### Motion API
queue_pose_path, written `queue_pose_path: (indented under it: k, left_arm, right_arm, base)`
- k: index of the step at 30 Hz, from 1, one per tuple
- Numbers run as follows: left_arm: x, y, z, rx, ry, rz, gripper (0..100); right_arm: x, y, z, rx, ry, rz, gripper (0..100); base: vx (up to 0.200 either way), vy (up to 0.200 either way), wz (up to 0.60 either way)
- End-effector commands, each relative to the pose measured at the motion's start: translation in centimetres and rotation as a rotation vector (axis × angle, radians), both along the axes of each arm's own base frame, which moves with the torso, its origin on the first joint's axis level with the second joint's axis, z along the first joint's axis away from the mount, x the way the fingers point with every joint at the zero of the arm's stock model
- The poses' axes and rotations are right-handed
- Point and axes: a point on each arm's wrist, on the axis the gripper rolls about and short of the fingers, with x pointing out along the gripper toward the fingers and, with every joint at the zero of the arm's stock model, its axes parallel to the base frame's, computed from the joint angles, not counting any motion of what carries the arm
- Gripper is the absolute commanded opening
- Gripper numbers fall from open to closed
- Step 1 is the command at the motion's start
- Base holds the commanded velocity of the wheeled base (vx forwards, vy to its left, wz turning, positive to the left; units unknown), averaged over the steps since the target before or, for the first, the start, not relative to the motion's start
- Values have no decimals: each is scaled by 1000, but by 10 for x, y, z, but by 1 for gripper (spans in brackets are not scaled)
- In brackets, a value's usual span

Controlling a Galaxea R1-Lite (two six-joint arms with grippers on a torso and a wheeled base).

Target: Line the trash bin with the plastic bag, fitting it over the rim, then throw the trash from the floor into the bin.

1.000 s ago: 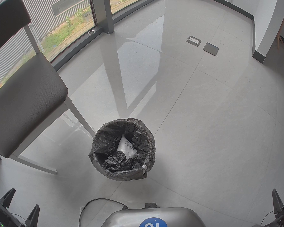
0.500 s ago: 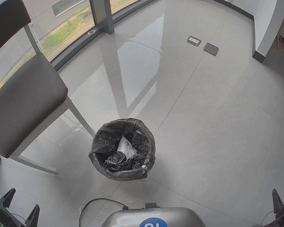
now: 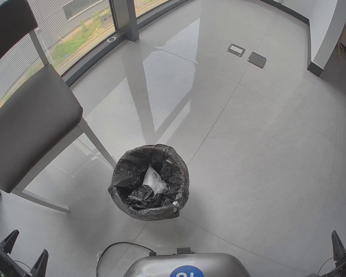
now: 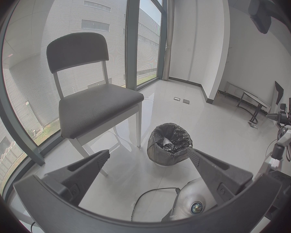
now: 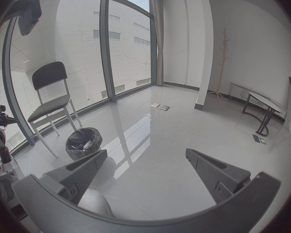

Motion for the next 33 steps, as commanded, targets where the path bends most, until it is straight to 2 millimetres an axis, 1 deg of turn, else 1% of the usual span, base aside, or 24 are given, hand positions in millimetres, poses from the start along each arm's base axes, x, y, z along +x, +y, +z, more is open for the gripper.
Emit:
queue_pose_path:
  k: [1, 33]
  left_arm:
    - [1, 0, -4, 1, 18, 0, 100]
    - [1, 0, -4, 1, 16, 0, 100]
  right_arm:
    - [0, 0, -5, 0, 2, 2, 100]
    - [0, 0, -5, 0, 2, 0, 100]
  base:
    - [0, 0, 0]
    - [0, 0, 0]
